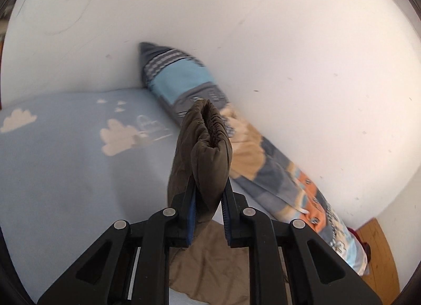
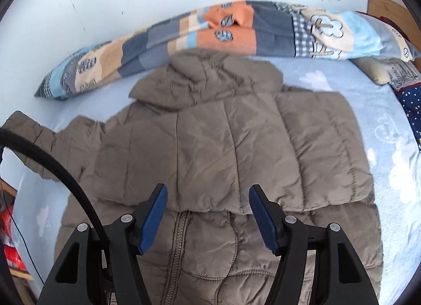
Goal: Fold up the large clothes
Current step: 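Carry the sleeve across the jacket body and open the left gripper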
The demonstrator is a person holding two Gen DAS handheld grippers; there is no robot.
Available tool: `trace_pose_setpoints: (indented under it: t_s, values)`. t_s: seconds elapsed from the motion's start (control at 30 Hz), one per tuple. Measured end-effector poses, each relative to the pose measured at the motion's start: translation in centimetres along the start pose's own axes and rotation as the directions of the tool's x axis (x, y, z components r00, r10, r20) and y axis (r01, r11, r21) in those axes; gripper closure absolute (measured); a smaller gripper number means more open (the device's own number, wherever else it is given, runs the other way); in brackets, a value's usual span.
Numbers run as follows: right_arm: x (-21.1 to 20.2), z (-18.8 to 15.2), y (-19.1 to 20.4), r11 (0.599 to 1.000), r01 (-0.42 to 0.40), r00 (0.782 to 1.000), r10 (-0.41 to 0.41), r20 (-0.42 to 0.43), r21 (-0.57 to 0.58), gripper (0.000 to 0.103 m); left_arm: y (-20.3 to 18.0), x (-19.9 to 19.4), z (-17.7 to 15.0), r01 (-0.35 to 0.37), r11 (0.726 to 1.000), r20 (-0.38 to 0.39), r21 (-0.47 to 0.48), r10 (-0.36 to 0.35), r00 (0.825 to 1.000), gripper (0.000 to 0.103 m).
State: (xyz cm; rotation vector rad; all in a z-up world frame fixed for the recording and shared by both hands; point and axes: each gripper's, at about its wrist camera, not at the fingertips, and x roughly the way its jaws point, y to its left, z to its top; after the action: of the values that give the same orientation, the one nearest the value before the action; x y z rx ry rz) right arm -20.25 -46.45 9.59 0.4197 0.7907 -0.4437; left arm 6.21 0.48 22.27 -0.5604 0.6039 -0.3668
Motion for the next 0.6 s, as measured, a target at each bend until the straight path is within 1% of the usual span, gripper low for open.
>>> trace_pose_setpoints:
  t_s: [0.13, 0.17, 0.23, 0.27, 0.3, 0.33, 0.37, 0.5, 0.6]
  values:
    - [-2.3, 0.4, -1.1, 0.999, -0.022, 0.999, 0.02, 0.047, 0.05, 0.034, -6.1, -2.0, -1.3, 0.096, 0.993, -0.006, 0.071, -0.096, 0.995, 0.087]
    - [-2.7, 0.5, -1.5, 0.998, -0.027, 0.998, 0.024, 0.053, 0.062, 0.034, -8.1, -2.4, -1.8, 0.128, 0.986, -0.017, 0.102, -0.127, 0.992, 0.087]
    - [-3.6, 0.7, -2.2, 0.996, -0.033, 0.997, 0.027, 0.067, 0.087, 0.034, -11.2, -2.8, -2.9, 0.169, 0.974, -0.033, 0.15, -0.166, 0.986, 0.087]
    - [-4.0, 0.7, -2.7, 0.994, -0.035, 0.997, 0.028, 0.074, 0.1, 0.034, -12.7, -2.9, -3.5, 0.196, 0.966, -0.046, 0.166, -0.191, 0.981, 0.087]
    - [-4.4, 0.7, -3.1, 0.993, -0.035, 0.997, 0.026, 0.079, 0.109, 0.034, -14.5, -3.0, -4.4, 0.234, 0.955, -0.07, 0.184, -0.224, 0.972, 0.087]
    - [-4.7, 0.7, -3.5, 0.993, -0.034, 0.996, 0.024, 0.083, 0.117, 0.034, -15.5, -2.9, -4.9, 0.252, 0.948, -0.084, 0.194, -0.24, 0.967, 0.087]
    - [-5.1, 0.8, -3.9, 0.992, -0.03, 0.996, 0.02, 0.088, 0.122, 0.034, -17.3, -2.9, -6.0, 0.282, 0.934, -0.11, 0.219, -0.264, 0.958, 0.087]
    - [-6.5, 0.9, -5.9, 0.986, -0.023, 0.993, 0.004, 0.114, 0.163, 0.034, -21.4, -1.8, -9.3, 0.348, 0.899, -0.179, 0.265, -0.308, 0.934, 0.087]
    - [-7.1, 1.1, -7.2, 0.982, -0.019, 0.992, -0.006, 0.126, 0.19, 0.034, -23.6, -0.5, -11.8, 0.382, 0.882, -0.232, 0.276, -0.325, 0.917, 0.087]
